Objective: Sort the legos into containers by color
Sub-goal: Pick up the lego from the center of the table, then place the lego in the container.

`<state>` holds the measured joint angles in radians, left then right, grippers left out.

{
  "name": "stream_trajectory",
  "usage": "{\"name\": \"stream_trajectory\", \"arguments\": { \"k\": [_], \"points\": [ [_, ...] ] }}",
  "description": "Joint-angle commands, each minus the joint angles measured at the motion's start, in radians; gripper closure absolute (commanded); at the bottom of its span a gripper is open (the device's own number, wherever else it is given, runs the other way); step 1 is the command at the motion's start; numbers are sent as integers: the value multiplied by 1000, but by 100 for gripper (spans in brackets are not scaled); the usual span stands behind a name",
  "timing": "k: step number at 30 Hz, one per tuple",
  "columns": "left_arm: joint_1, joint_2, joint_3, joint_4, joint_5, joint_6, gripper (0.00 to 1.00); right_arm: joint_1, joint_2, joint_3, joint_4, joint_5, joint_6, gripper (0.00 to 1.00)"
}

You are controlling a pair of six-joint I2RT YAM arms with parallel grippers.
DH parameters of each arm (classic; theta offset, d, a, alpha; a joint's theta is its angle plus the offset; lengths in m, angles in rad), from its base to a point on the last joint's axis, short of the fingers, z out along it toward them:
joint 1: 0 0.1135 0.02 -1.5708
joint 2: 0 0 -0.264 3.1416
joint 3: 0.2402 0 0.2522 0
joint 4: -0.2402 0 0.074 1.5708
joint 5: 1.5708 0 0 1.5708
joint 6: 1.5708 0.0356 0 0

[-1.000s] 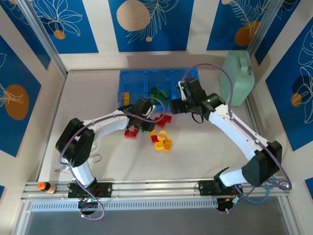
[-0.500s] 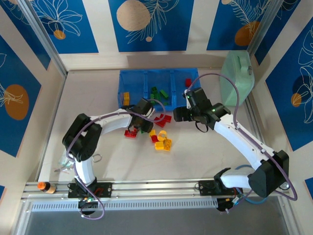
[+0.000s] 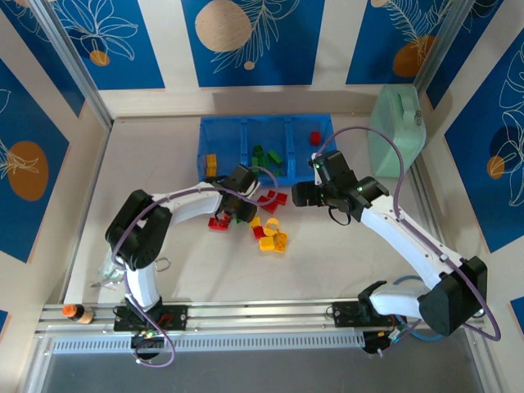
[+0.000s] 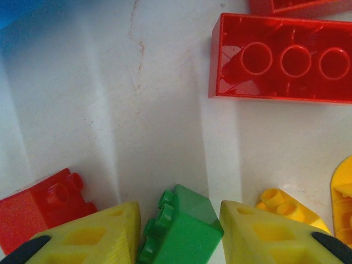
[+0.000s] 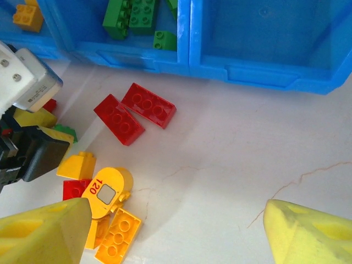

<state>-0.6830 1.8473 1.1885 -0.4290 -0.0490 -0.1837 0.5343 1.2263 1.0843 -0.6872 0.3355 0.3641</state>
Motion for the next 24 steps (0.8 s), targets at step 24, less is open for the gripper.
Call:
{"name": "stream_trajectory", "arguments": {
  "k": [24],
  "points": [
    [-1, -14, 340, -153, -70, 16, 72, -80, -152, -95, 28, -45, 38, 19]
  ]
}}
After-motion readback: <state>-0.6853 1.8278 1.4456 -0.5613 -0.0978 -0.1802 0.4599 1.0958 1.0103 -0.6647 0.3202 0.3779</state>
